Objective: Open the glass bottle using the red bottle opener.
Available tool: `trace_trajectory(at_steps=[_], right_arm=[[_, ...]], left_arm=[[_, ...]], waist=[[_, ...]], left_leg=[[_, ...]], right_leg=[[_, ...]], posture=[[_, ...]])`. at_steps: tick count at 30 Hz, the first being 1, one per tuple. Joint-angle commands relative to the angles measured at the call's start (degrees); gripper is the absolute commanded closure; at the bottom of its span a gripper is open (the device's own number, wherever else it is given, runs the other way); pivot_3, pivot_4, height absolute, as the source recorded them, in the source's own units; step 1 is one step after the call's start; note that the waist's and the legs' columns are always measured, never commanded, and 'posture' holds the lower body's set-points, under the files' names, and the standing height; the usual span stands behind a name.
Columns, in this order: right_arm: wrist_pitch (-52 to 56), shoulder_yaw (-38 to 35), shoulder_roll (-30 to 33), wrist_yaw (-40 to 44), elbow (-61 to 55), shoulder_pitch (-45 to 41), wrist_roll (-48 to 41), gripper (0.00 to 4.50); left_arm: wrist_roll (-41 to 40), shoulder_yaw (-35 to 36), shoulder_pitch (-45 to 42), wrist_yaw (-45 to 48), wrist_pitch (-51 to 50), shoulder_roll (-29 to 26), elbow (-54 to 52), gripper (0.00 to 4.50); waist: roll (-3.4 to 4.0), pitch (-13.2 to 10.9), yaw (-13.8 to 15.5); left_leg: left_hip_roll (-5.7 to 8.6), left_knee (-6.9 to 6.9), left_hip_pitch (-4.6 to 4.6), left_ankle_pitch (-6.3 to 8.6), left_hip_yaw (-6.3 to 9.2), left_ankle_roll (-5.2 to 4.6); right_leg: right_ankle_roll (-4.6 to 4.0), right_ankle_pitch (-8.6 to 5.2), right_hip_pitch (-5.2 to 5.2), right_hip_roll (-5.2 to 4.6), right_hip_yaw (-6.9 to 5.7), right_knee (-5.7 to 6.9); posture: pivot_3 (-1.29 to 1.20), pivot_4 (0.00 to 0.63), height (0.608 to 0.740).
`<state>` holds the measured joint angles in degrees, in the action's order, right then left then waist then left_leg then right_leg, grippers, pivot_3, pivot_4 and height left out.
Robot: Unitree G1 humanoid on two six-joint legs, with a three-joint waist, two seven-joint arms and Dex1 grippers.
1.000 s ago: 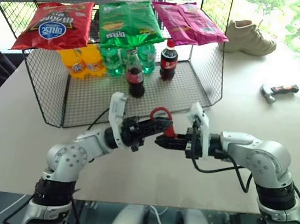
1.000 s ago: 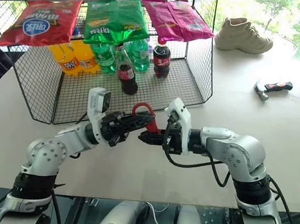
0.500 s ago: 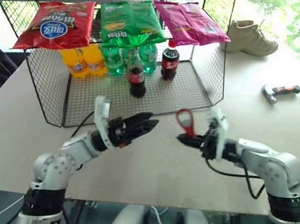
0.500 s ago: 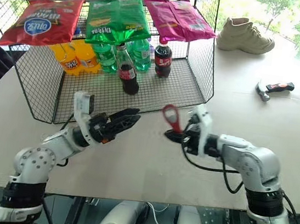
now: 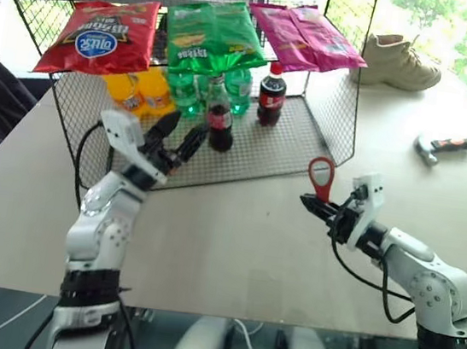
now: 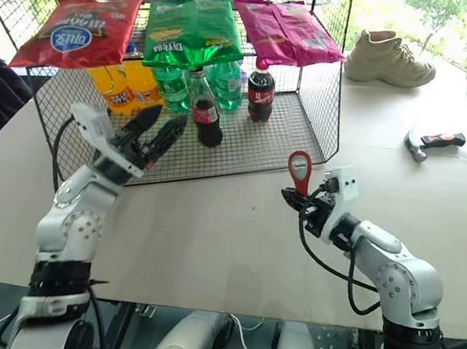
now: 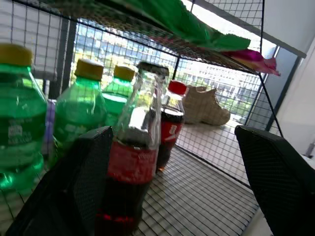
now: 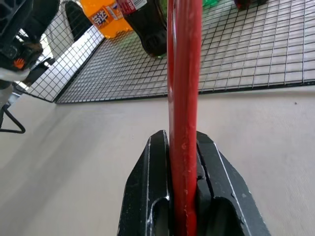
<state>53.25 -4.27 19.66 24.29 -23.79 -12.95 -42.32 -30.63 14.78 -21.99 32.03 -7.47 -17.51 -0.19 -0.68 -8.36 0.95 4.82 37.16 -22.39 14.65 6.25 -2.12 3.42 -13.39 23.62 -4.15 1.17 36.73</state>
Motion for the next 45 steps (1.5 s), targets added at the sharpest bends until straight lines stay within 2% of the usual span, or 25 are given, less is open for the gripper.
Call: trace_trajectory(at_steps=[1, 6, 13, 21, 25, 26, 27, 29, 32, 35, 40, 45], right_arm=[[-2.6, -0.3, -0.6, -1.2, -1.8, -1.2, 1.0, 4.5], [-5.1, -0.3, -2.3, -3.2, -1.6, -2.0, 2.8, 4.5], [-6.3, 0.0, -4.3, -5.1, -2.6, -1.3, 3.4, 4.5], [-6.9, -0.2, -4.0, -5.3, -2.6, -1.0, 3.9, 4.5], [-7.5, 0.3, -3.9, -5.1, -2.2, -1.2, 4.3, 4.5], [-7.6, 0.4, -4.0, -5.2, -2.2, -1.2, 4.3, 4.5], [-7.6, 0.4, -3.9, -5.2, -2.1, -1.2, 4.4, 4.5], [-7.9, 0.4, -3.9, -5.2, -2.0, -1.2, 4.5, 4.5], [-8.3, -0.1, -3.4, -5.1, -1.8, -1.1, 4.8, 4.5], [-9.3, -2.2, -1.8, -4.7, -0.5, -1.5, 5.4, 4.5], [-11.7, -5.0, 0.1, -4.8, 2.0, -2.6, 6.7, 4.5], [-14.7, -6.5, 0.0, -5.7, 4.4, -4.1, 8.6, 4.5]], left_arm=[[7.1, -3.2, -4.8, -1.0, 6.0, 0.2, 7.2, 0.44], [11.2, -4.1, -12.3, -1.7, 13.7, 2.2, 20.9, 0.44], [17.5, -4.4, -21.2, -5.1, 23.4, 2.0, 38.5, 0.44], [21.7, -5.8, -27.9, -6.1, 25.5, 2.2, 52.2, 0.44], [22.5, -6.0, -29.8, -6.0, 26.4, 2.1, 55.8, 0.44], [22.4, -5.8, -29.9, -6.0, 26.6, 2.2, 56.2, 0.93], [22.2, -5.7, -29.9, -5.7, 26.7, 2.3, 56.3, 1.11], [23.0, -6.5, -28.9, -4.6, 27.9, 2.1, 55.4, 1.69], [22.3, -7.3, -26.5, -1.0, 29.0, 2.4, 52.4, 1.68], [19.9, -7.8, -22.1, 3.9, 27.8, 3.0, 45.1, 1.68], [11.8, -11.1, -13.2, 14.5, 16.5, 3.1, 23.8, 1.68], [6.0, -14.9, -6.0, 19.6, 3.3, 1.3, 7.7, 1.68]], waist=[[0.0, 0.0, -0.1], [-0.01, 0.0, -0.4], [-0.02, 0.0, -0.3], [-0.02, 0.0, -0.3], [-0.02, 0.0, -0.5], [-0.02, 0.0, -0.5], [-0.02, 0.0, -0.6], [-0.02, 0.0, -0.7], [-0.02, 0.0, -0.7], [-0.02, 0.0, -0.7], [-0.01, 0.0, -0.7], [-0.01, 0.0, -1.7]], left_leg=[[0.01, 0.01, -0.01, 0.0, -0.02, 0.0], [0.02, 0.01, -0.08, -0.01, -0.02, 0.0], [0.04, 0.08, -0.15, -0.01, 0.03, 0.0], [0.06, 0.1, -0.15, -0.01, 0.04, -0.01], [0.06, 0.12, -0.15, -0.01, 0.05, -0.01], [0.06, 0.11, -0.15, -0.01, 0.05, -0.01], [0.06, 0.11, -0.16, -0.01, 0.05, -0.01], [0.05, 0.11, -0.16, -0.01, 0.05, -0.01], [0.06, 0.12, -0.16, -0.01, 0.05, -0.01], [0.07, 0.12, -0.17, -0.01, 0.05, -0.01], [0.07, 0.12, -0.19, -0.01, 0.06, -0.01], [0.01, 0.12, -0.21, -0.01, 0.08, -0.01]], right_leg=[[0.0, 0.0, 0.01, 0.0, -0.01, 0.0], [0.01, 0.0, 0.11, 0.07, -0.04, 0.02], [0.02, 0.01, 0.14, 0.07, -0.09, 0.05], [0.03, 0.01, 0.15, 0.1, -0.12, 0.09], [0.03, 0.01, 0.15, 0.11, -0.13, 0.1], [0.03, 0.01, 0.15, 0.11, -0.12, 0.09], [0.03, 0.01, 0.15, 0.1, -0.12, 0.1], [0.03, 0.01, 0.15, 0.1, -0.12, 0.1], [0.03, 0.02, 0.15, 0.09, -0.13, 0.1], [0.03, 0.02, 0.15, 0.07, -0.11, 0.09], [0.03, 0.02, 0.15, 0.02, -0.09, 0.09], [0.03, 0.02, 0.17, 0.02, -0.05, 0.11]], posture=[[0.0, 0.15, 0.74], [0.0, 0.15, 0.74], [0.0, 0.15, 0.74], [0.0, 0.15, 0.74], [0.0, 0.15, 0.74], [0.0, 0.15, 0.74], [0.0, 0.15, 0.74], [0.0, 0.15, 0.74], [0.0, 0.15, 0.74], [0.0, 0.15, 0.74], [0.0, 0.15, 0.74], [0.0, 0.15, 0.74]])
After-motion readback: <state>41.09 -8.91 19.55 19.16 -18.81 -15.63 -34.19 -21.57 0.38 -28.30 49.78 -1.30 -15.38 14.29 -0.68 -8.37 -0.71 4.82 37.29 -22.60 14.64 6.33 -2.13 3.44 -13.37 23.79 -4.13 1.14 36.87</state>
